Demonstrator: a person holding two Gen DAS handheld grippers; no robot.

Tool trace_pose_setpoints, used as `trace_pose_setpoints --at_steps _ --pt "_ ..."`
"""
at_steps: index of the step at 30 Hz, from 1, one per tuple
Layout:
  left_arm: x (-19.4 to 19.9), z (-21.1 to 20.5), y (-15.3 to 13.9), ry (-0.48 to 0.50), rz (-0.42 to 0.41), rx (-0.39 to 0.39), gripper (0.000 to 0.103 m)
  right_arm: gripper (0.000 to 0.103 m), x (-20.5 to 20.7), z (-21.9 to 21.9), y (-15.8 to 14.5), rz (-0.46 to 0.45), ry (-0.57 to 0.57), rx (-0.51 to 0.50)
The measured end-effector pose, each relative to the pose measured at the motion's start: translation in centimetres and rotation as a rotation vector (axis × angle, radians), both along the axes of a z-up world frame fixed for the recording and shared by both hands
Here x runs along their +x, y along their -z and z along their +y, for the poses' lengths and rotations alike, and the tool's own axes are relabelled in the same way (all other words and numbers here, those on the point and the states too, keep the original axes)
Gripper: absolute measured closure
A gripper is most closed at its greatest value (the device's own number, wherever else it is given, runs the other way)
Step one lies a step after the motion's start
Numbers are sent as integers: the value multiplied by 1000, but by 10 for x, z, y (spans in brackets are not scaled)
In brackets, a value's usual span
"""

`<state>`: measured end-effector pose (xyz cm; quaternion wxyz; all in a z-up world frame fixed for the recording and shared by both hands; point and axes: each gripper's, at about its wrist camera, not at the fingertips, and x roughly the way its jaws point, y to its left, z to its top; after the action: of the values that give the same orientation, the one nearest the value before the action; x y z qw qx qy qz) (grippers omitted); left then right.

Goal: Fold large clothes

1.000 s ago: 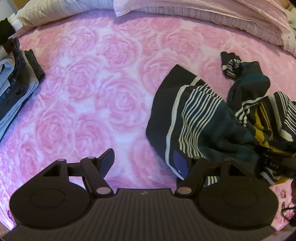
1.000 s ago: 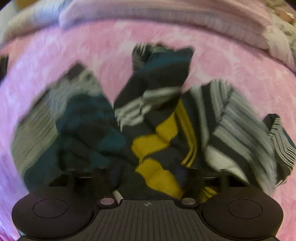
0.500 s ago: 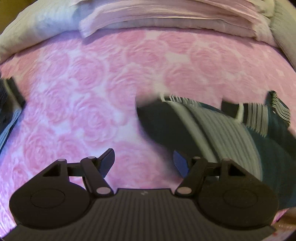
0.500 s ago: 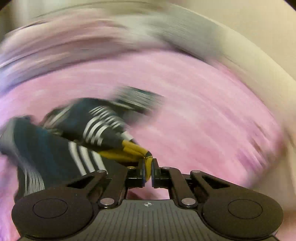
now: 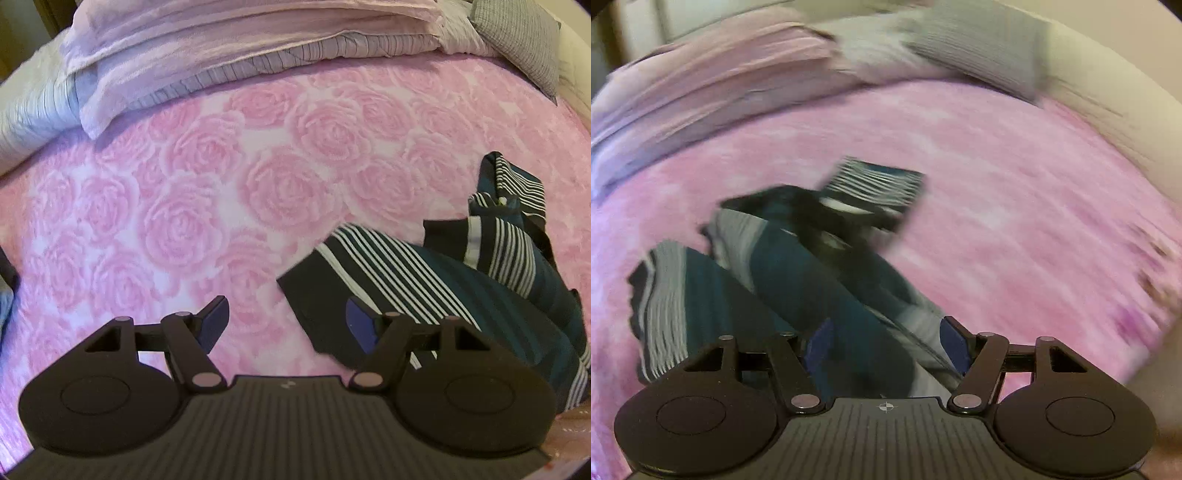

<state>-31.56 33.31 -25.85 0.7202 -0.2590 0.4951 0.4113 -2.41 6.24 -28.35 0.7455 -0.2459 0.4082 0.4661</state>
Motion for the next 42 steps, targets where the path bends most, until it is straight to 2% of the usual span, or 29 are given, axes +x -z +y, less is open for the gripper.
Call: trace_pose_setpoints --at_steps 3,4,5,6,7,10,13,15,17,20,22,24,27,30,34,35,36,37,38,40,42 --pt "9 3 1 11 4 21 36 42 -3 35 35 1 -106 -34" --pt "13 3 2 19 9 25 36 48 -4 43 45 6 -135 -51" --pt "17 4 4 28 13 29 36 92 -4 47 52 31 -173 -49" --pt "22 4 6 37 17 30 36 100 2 47 59 56 -196 -51" --pt "26 3 8 47 22 30 36 100 3 42 59 83 -191 -46" --pt "42 2 11 86 17 24 37 101 7 4 30 105 -155 102" --pt "65 7 10 136 -9 21 38 101 30 -47 -9 66 8 245" --pt "87 14 9 184 -45 14 38 101 57 -87 -32 40 195 287" --pt "116 19 10 238 -84 5 38 101 88 -131 -47 17 438 291" --pt "162 27 21 292 -138 -30 37 101 131 -197 -53 0 828 247" --pt "193 37 32 315 -180 -67 37 101 154 -231 -47 33 1020 225" --pt "227 48 49 342 -197 -108 37 101 171 -255 -36 102 1148 250" --pt "273 58 79 414 -173 -149 37 101 184 -267 -26 135 1201 259" --pt "310 58 114 491 -115 -217 37 101 188 -260 -20 126 1180 253" --pt "334 46 146 553 -85 -276 39 101 195 -251 -12 133 1147 221" --pt "339 38 151 568 -68 -267 47 101 197 -252 -9 141 1146 221" --pt "341 31 153 574 -64 -258 64 101 199 -251 -6 148 1150 219" --pt "342 25 155 579 -79 -257 76 101 200 -251 -4 153 1153 215" --pt "343 17 155 592 -101 -260 92 101 202 -250 -4 157 1148 217" --pt "346 7 154 611 -90 -216 96 101 206 -242 -5 155 1119 222" --pt "340 5 151 578 -107 -196 100 101 210 -229 -11 154 1071 248"
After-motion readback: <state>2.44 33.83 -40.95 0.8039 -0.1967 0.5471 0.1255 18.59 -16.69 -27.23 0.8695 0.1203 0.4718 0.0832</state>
